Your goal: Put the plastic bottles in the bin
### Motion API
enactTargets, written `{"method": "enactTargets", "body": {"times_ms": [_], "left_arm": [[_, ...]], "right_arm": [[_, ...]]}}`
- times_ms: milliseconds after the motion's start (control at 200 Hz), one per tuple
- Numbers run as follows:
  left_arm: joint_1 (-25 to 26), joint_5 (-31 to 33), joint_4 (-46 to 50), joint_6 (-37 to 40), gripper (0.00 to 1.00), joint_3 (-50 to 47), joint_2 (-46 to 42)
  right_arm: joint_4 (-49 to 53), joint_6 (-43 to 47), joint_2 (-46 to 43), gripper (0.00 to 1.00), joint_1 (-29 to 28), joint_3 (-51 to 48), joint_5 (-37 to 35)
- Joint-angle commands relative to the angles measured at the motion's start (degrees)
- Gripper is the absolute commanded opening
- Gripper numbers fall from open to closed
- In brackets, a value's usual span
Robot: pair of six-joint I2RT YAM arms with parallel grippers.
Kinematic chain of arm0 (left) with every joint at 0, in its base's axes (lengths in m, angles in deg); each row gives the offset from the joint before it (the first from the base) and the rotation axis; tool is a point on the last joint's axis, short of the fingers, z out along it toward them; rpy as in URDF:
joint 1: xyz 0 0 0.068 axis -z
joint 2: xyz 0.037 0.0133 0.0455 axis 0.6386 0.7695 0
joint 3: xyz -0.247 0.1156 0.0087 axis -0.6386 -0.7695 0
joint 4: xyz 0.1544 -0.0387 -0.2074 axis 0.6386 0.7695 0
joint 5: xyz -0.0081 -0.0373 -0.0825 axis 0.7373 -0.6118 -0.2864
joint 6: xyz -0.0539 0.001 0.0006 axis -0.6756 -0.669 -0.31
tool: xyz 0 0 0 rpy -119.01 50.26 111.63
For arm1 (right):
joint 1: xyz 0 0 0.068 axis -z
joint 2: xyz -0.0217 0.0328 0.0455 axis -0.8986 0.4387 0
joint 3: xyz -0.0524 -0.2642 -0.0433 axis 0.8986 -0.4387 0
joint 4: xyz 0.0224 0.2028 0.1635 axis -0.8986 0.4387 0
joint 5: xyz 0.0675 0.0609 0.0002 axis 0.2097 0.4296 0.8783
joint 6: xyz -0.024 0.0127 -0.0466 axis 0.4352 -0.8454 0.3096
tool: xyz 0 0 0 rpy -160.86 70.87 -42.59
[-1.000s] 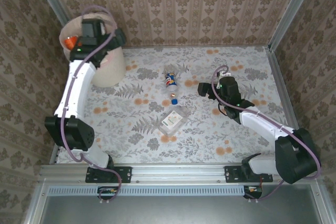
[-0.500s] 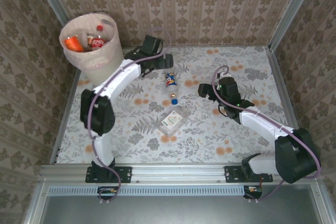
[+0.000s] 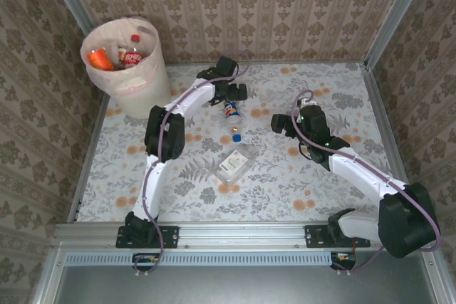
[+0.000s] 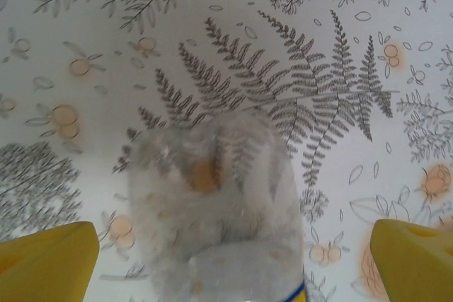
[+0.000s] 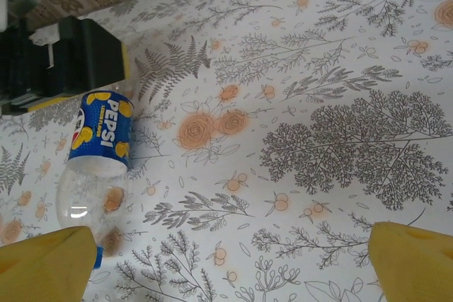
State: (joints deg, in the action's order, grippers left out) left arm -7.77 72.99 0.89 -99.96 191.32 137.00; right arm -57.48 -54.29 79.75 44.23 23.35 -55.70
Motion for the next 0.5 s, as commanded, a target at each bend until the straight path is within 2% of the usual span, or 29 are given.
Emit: {"method": "enactTargets", "body": {"times_ms": [0,115,270,390,495], "left_arm": [[1.4,6.6,4.5,2.8,0.98,5.3,3.6],[1.4,8.5,5.9,2.3,0.93,7.9,6.5],[1.5,9.8,6.0,2.3,0.82,8.5,8.1],[1.1,8.7,6.2,2.5,0.7,8.7,8.0],[0.5,7.5,6.3,2.5,0.65,7.3,6.3]], "right_arm": [[2.0,1.1,-1.4,1.0,0.3,0.6,-1.4],[2.7,1.4,-2.1,1.0,0.3,0.3,-1.5],[3.3,1.8,-2.8,1.0,0.3,-0.1,-1.6],[3.6,2.2,-2.7,1.0,0.3,-0.1,-1.8],[3.6,2.4,-2.7,1.0,0.3,0.0,-1.8]]}}
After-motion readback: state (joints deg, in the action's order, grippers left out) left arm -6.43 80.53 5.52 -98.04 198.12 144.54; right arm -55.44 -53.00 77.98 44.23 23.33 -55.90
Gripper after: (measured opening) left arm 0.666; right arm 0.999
